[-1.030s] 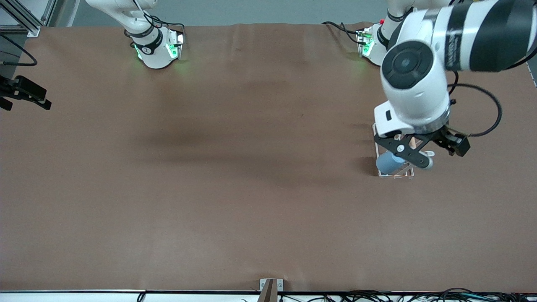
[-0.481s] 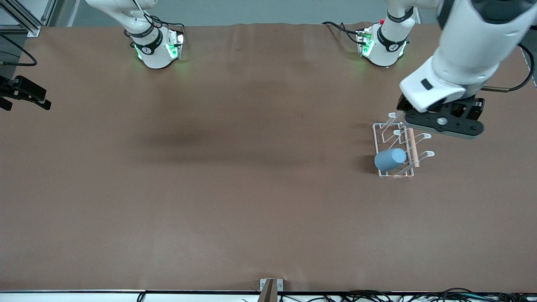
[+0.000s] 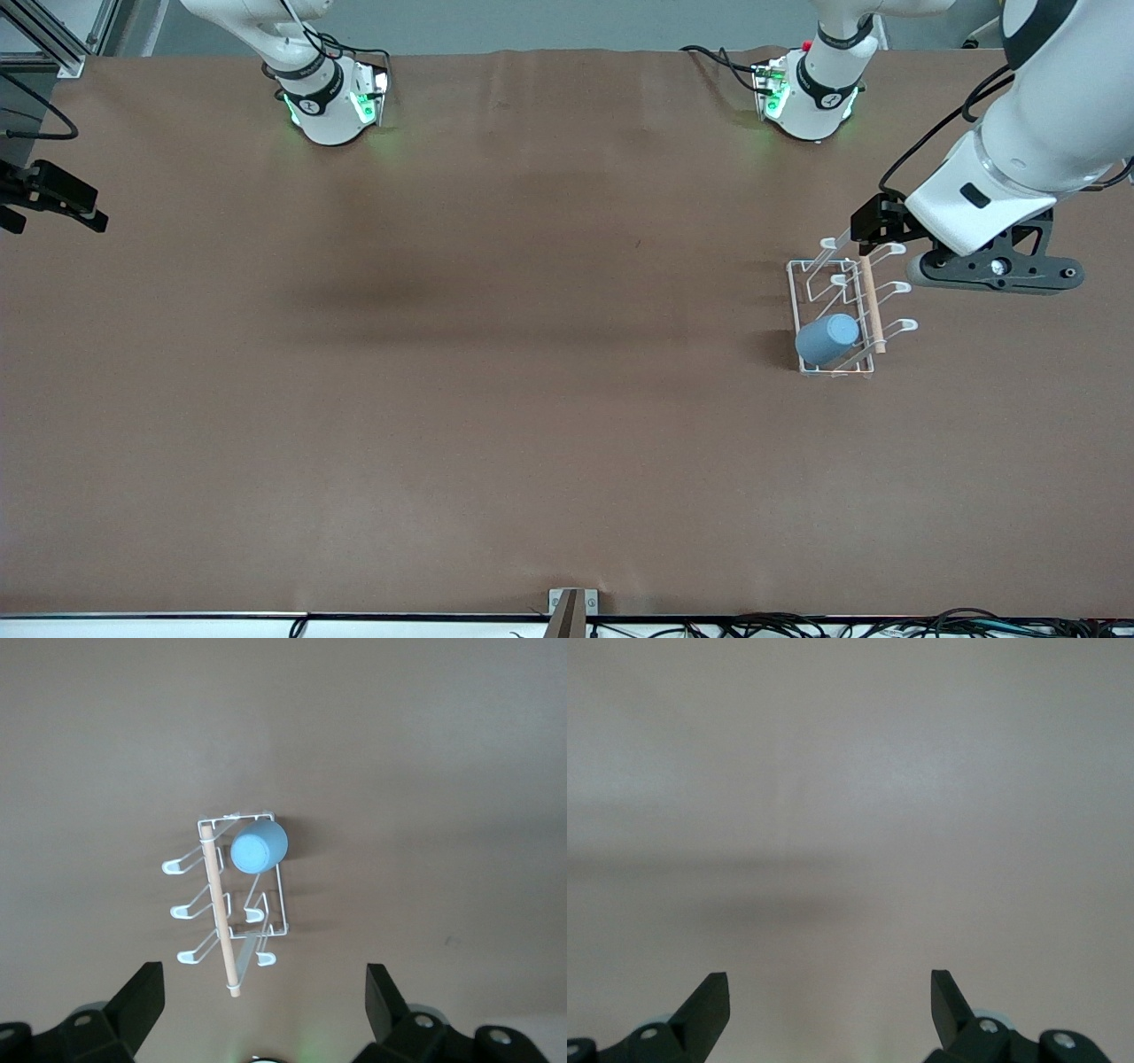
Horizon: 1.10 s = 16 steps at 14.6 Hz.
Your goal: Hang cup on cup holder
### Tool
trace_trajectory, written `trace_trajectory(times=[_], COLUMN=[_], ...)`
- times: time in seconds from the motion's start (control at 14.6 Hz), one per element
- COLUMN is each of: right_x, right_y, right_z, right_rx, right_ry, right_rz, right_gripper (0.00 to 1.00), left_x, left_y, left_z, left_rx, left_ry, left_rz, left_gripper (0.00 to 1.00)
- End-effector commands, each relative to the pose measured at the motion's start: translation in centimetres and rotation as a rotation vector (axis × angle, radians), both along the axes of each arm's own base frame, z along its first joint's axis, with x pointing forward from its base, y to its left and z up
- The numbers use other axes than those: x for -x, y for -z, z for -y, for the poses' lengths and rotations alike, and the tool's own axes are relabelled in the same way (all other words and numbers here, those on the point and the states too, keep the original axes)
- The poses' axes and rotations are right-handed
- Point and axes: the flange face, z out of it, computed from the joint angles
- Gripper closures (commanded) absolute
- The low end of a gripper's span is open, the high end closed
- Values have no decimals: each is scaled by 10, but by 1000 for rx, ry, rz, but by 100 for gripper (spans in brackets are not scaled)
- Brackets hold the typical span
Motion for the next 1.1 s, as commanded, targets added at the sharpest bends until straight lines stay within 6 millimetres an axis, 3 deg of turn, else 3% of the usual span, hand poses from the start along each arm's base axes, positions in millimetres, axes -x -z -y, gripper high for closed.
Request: trace_trajectory(times=[0.0,0.34,0.55,1.03], right_x=[4,4,4,4], right_y=[-3,-2,-2,-2], right_z=[1,1,1,1], right_rx=[0,1,0,1], right_ry=[16,16,16,15], right_rz=[11,11,9,11], right_gripper=[0,0,0,0], left_x=[19,27,46,86], left_y=[-5,-10,-11,8], left_z=[-27,-73,-81,-94], left_rx=[56,59,45,24], left_ry=[-41,-119,-132,-147], left_rz=[-1,6,29,93], left_gripper=[0,0,0,0])
